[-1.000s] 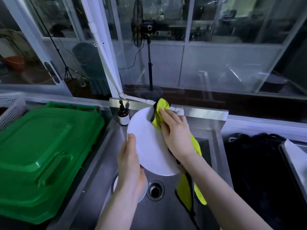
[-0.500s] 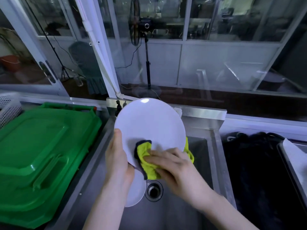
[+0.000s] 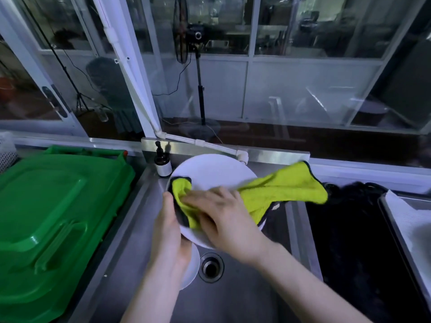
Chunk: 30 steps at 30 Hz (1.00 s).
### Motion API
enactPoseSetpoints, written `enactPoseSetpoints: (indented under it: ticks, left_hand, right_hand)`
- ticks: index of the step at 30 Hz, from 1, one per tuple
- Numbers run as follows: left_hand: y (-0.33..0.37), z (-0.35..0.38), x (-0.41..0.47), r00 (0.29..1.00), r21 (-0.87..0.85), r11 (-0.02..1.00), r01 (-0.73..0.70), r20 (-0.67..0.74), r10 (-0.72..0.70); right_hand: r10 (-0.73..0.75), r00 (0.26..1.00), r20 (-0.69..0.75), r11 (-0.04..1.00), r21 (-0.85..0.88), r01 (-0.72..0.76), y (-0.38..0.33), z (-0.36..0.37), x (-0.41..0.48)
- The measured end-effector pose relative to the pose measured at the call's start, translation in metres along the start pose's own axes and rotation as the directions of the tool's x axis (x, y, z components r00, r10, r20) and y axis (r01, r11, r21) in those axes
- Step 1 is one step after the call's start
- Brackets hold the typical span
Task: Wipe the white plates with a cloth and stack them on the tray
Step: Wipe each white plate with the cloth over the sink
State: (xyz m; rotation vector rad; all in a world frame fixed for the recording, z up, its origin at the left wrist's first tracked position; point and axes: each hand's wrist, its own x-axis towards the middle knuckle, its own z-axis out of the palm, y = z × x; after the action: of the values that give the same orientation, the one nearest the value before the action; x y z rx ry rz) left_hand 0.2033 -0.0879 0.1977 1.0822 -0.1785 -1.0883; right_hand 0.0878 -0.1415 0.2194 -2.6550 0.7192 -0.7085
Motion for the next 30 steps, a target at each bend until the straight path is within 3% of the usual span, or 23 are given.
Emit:
enactPoseSetpoints:
  ticks: [3,6,9,12,17,22,25,28,30]
  left_hand:
    - [0.003,-0.010,0.007,0.995,-0.036,0.995,0.090,-0.029,-0.091]
    - [0.001,-0.012,0.005,0.998,-0.002,0.999,0.052,-0.030,-0.052]
    - [-0.003,-0.005,-0.001,0.999,0.078,0.997,-0.024,-0.020,0.026]
    - [-0.011,0.002,-0.006,0.998,0.088,0.996,-0.013,-0.062,0.018]
    - [-0.019,0.006,-0.008,0.999,0.050,0.998,0.049,0.006,-0.050]
    - [-0.020,-0.002,-0.001,0.991,-0.144,0.984,0.104,-0.064,-0.114]
    - [-0.018,-0.004,0.007,0.984,-0.149,0.975,0.167,-0.041,-0.175]
    - [-0.021,-0.009,0.008,0.989,-0.113,0.984,0.140,-0.039,-0.145]
    - [-0.025,-0.013,0.006,0.994,-0.076,0.992,0.105,-0.006,-0.106]
  right_hand:
    - [-0.043,0.997,0.070,0.996,0.076,0.037,0.006,-0.006,-0.037]
    - [-0.020,0.997,0.075,0.999,0.039,0.018,0.023,-0.022,-0.046]
    - [0.147,0.988,-0.055,0.989,-0.019,-0.148,0.050,-0.029,-0.028]
    - [0.287,0.948,-0.135,0.957,0.001,-0.290,0.062,-0.024,0.000]
    - [0.114,0.990,-0.084,0.993,0.023,-0.112,0.026,0.003,0.014]
    - [0.032,0.997,0.076,0.987,0.152,-0.043,0.016,0.006,-0.021]
    - [0.039,0.999,-0.005,0.997,0.060,-0.038,0.023,-0.003,-0.042]
    - [0.172,0.970,-0.171,0.984,-0.010,-0.176,0.029,-0.005,-0.050]
    - [0.310,0.935,-0.175,0.946,0.152,-0.285,0.035,-0.005,-0.052]
